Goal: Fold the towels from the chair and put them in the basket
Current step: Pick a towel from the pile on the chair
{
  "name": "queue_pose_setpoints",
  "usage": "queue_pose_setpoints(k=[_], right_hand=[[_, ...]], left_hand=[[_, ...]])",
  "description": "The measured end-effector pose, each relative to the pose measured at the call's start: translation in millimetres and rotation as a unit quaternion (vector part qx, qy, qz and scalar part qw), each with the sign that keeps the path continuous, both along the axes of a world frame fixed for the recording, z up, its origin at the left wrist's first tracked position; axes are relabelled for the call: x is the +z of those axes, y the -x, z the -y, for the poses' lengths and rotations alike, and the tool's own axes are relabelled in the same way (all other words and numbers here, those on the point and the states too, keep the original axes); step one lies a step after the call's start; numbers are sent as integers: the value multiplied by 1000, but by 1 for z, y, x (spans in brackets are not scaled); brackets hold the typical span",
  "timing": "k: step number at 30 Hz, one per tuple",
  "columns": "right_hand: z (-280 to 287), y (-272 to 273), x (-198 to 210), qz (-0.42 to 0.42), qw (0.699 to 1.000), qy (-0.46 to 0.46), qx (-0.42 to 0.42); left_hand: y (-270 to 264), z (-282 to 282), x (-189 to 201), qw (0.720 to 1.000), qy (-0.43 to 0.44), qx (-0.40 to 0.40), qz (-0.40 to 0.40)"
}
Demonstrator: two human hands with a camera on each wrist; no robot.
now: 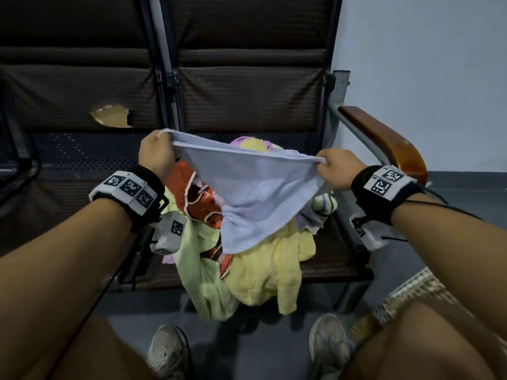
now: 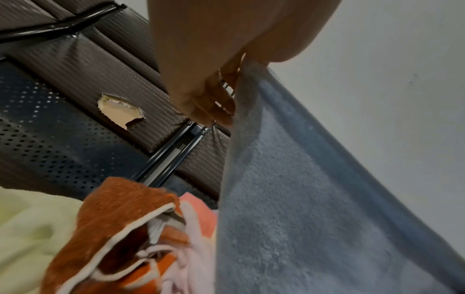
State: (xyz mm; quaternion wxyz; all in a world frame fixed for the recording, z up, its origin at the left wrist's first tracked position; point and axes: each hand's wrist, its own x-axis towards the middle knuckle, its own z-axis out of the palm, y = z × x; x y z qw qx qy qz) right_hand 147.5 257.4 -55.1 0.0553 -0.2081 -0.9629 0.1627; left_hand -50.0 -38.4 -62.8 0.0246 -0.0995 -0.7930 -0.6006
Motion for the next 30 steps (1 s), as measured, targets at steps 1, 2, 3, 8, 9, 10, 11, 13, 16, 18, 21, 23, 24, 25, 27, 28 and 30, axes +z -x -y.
queue_pose_setpoints(k=[1,2,3,8,9,10,11,13,16,18,21,23,24,25,27,28,30], right_hand=[[0,0,12,-12,1000,14,-5],[0,0,25,-33,999,34,-10],[0,0,36,-57,997,60,-11],[2,-5,83,-151,981,121,-29],[2,-7,90,-173,975,133,-33],[3,-8,98,-197,969,148,-37],[3,-9,104,-214,963,160,-41],[3,-10,115,-216,961,166,-52],[0,-14,118,-205,961,185,-29],[0,-19,114,-207,957,202,-11],[-3,-22,110,-213,946,243,-7],[-1,-20,110,-203,941,270,-23],[2,-17,111,-200,936,288,-41],[4,-14,112,-200,926,312,-65],[11,-7,112,-205,906,353,-108],[16,-5,111,-202,902,365,-116],[24,1,109,-189,891,397,-114]], left_hand=[[-2,-2,11,1000,-11,-10,8],[-4,-4,22,999,-43,-10,25],[-7,-5,33,995,-90,-13,48],[-24,-3,74,974,-186,-106,67],[-26,-1,79,971,-193,-128,61],[-26,0,84,969,-194,-144,53],[-25,1,88,969,-187,-152,48],[-23,3,94,975,-160,-147,39],[-14,8,90,982,-106,-156,20],[-10,14,82,986,-68,-151,23],[-8,18,74,990,-57,-125,36],[-10,14,73,991,-71,-104,37],[-11,10,73,992,-74,-90,36],[-12,6,73,993,-78,-77,41],[-15,-5,76,993,-92,-50,64],[-17,-10,78,991,-101,-38,78],[-25,-23,84,986,-128,-37,105]])
